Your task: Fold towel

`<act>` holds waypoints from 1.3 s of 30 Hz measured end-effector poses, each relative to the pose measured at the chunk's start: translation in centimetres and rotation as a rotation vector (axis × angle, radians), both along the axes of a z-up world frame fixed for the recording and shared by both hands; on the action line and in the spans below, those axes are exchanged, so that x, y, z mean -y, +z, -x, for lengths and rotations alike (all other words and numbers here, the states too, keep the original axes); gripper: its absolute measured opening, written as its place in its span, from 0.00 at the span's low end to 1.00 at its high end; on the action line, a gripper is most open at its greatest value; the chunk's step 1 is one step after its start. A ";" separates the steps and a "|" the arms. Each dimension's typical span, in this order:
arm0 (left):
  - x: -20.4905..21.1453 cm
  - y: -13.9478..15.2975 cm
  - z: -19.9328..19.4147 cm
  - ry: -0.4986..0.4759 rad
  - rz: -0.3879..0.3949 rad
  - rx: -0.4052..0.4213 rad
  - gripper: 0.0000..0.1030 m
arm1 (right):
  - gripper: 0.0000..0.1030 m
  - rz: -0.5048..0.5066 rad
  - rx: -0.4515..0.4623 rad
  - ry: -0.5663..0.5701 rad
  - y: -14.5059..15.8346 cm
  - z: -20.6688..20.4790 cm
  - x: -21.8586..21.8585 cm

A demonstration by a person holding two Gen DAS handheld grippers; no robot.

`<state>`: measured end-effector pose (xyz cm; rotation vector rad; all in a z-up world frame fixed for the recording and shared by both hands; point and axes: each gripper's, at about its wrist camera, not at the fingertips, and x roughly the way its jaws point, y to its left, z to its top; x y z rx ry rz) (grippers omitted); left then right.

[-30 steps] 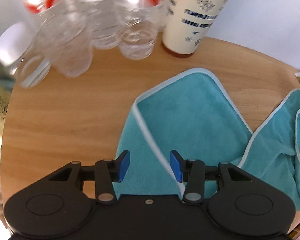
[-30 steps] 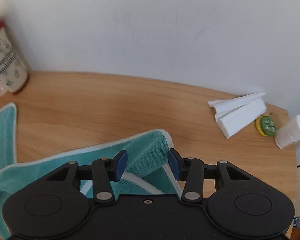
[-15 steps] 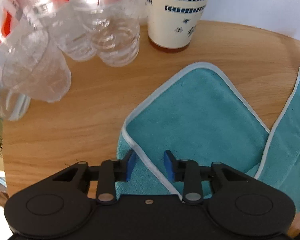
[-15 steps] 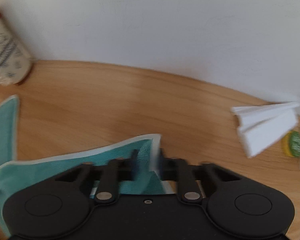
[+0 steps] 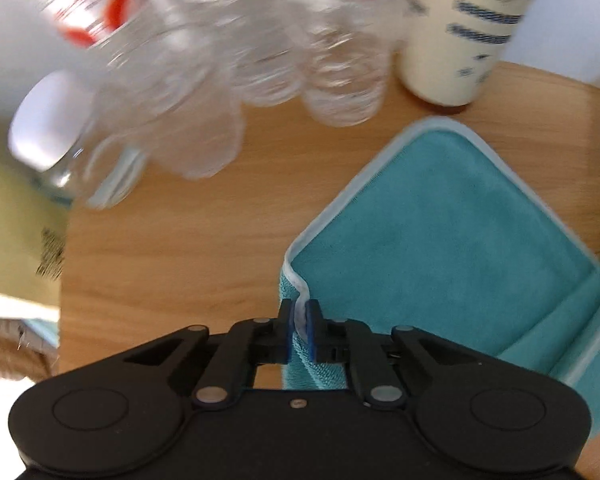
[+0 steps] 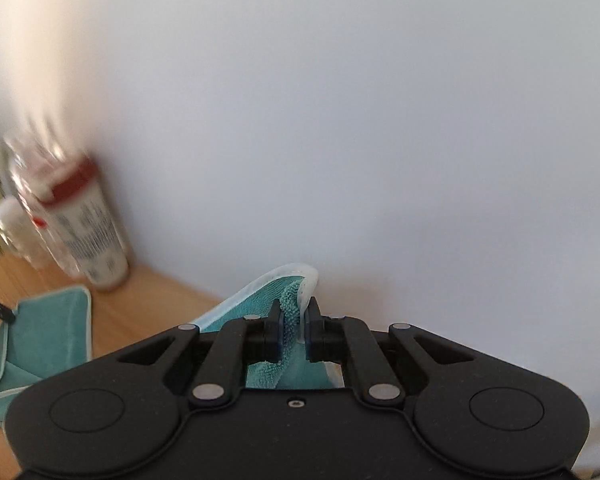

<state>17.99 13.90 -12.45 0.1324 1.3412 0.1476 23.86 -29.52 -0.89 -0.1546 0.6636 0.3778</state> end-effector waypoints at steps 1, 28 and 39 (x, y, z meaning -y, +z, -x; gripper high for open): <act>-0.6 0.1 0.4 0.013 -0.006 -0.002 0.06 | 0.09 -0.001 0.034 0.005 1.1 1.5 0.5; -4.2 2.7 5.5 0.177 -0.011 0.007 0.16 | 0.27 0.186 -0.400 -0.050 -8.8 27.3 6.1; -1.5 5.0 8.1 0.149 0.104 -0.003 0.49 | 0.40 0.176 -0.289 -0.099 -5.6 25.3 8.3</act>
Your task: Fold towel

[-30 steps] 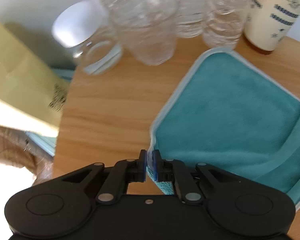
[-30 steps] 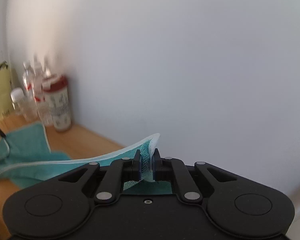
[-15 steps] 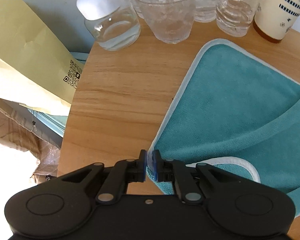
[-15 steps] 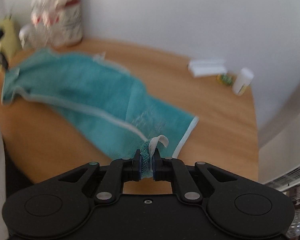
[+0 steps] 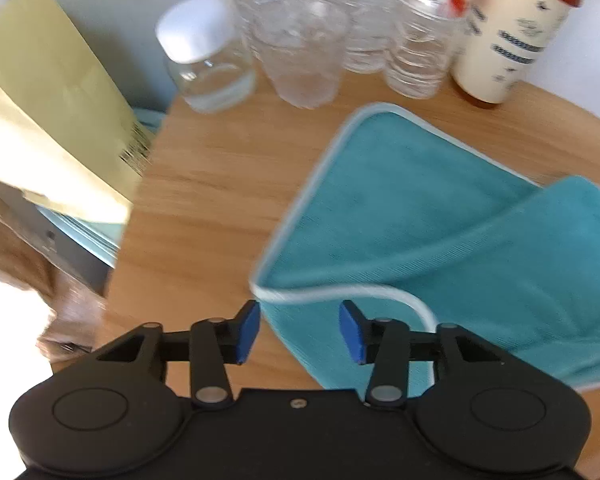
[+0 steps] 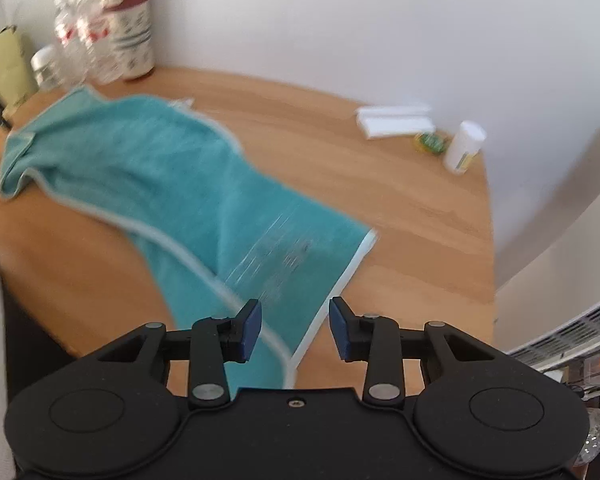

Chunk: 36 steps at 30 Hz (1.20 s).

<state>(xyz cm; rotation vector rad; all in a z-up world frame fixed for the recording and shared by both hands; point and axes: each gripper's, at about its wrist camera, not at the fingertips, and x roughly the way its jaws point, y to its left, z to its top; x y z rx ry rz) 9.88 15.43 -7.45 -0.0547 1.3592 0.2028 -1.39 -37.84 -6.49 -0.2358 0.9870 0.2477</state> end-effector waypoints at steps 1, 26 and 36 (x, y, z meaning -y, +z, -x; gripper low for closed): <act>0.4 -0.3 0.2 -0.007 0.008 -0.010 0.50 | 0.40 -0.001 0.016 0.004 -0.1 -1.1 -0.4; 8.5 -4.5 0.6 -0.201 0.051 -0.087 0.32 | 0.28 -0.118 -0.243 0.145 -8.5 -20.8 -8.7; 10.2 -4.9 1.8 -0.192 -0.054 -0.078 0.11 | 0.02 -0.124 -0.276 0.244 -7.8 -22.6 -9.0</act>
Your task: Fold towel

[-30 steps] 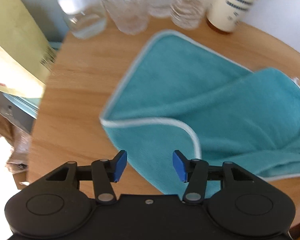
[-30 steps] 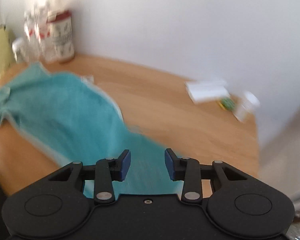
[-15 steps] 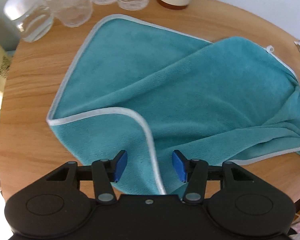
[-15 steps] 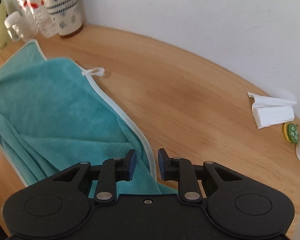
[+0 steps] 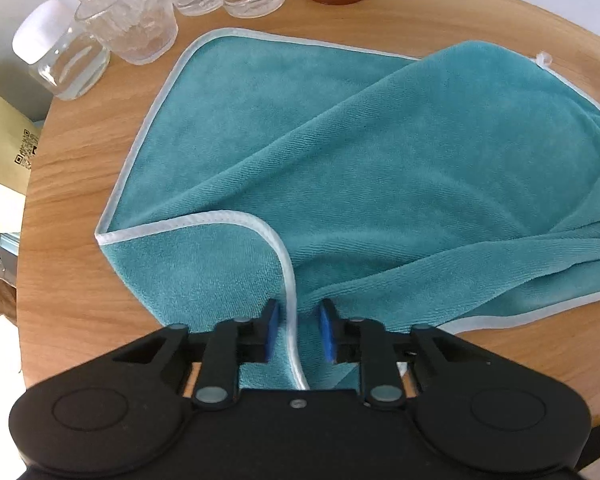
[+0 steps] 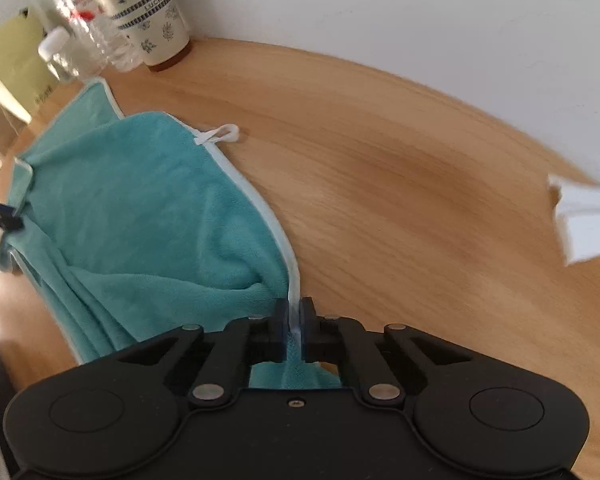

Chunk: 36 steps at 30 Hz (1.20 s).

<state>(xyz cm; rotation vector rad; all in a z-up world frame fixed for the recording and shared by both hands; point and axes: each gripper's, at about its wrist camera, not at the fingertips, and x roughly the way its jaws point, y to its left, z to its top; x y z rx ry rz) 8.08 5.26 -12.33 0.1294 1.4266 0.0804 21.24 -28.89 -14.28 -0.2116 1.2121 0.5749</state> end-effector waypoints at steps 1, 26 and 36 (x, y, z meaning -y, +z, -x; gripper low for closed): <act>-0.1 0.0 0.0 0.009 -0.006 -0.001 0.11 | 0.02 0.008 0.049 -0.005 1.0 -0.1 0.3; -3.0 0.6 1.3 0.167 -0.026 -0.054 0.08 | 0.42 0.198 0.183 -0.134 1.9 5.2 5.8; -2.8 0.5 1.0 0.156 -0.019 -0.065 0.08 | 0.42 0.171 0.118 -0.132 0.2 9.2 7.8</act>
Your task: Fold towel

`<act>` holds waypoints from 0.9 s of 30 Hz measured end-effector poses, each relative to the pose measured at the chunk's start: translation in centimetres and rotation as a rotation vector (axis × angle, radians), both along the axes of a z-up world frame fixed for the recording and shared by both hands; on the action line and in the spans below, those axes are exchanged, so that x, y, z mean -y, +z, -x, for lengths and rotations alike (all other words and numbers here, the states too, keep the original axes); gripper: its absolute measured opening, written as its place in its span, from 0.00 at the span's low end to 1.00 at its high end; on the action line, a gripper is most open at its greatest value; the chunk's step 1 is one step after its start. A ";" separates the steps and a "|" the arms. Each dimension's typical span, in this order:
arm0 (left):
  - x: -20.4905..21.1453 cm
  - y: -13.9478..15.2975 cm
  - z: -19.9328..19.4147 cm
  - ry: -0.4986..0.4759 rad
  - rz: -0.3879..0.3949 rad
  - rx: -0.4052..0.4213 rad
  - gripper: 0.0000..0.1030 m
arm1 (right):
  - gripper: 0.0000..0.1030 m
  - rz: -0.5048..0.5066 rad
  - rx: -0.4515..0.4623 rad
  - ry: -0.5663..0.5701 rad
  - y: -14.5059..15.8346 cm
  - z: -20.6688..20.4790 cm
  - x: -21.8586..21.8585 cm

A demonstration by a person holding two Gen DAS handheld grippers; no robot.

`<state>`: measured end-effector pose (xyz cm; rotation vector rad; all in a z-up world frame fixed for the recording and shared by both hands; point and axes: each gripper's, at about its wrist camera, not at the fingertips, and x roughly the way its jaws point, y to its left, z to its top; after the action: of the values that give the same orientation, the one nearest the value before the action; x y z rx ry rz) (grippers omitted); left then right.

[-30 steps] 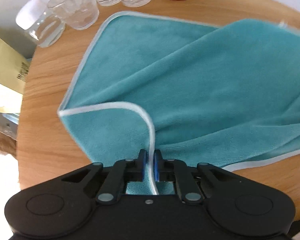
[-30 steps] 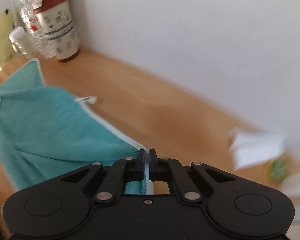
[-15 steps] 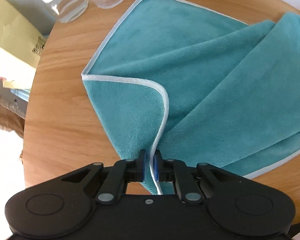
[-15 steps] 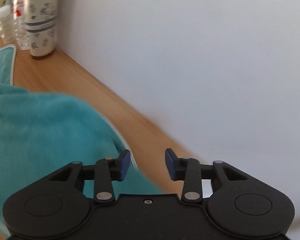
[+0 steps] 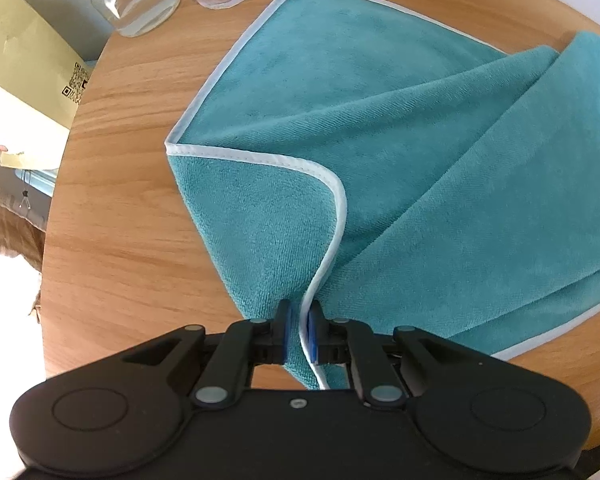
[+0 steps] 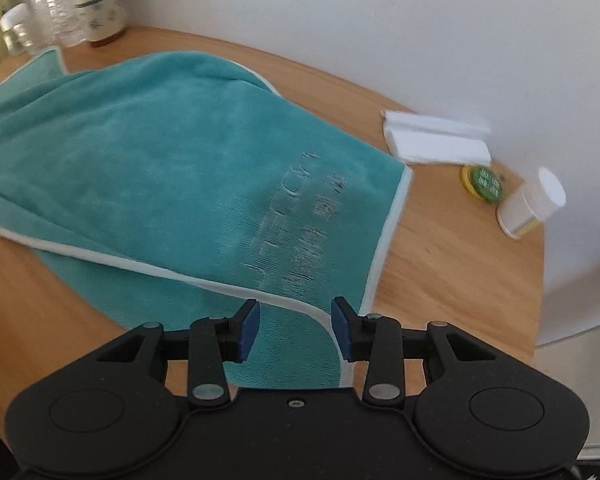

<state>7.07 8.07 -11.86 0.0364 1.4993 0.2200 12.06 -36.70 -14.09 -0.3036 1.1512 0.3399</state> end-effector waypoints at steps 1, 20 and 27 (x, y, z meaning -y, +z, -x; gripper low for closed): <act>0.0 0.0 0.0 -0.004 -0.001 0.001 0.08 | 0.42 0.005 -0.011 -0.005 -0.4 -0.2 0.2; -3.1 1.3 3.3 0.137 0.021 0.073 0.06 | 0.05 -0.086 -0.044 0.024 3.0 10.3 2.0; -5.3 0.7 5.8 0.224 0.004 0.037 0.09 | 0.20 -0.014 -0.171 0.037 0.2 13.3 2.6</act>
<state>1.28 13.32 -11.21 -0.1390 1.4663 0.3952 -1.24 -39.27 -13.85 -0.2877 1.3117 0.4130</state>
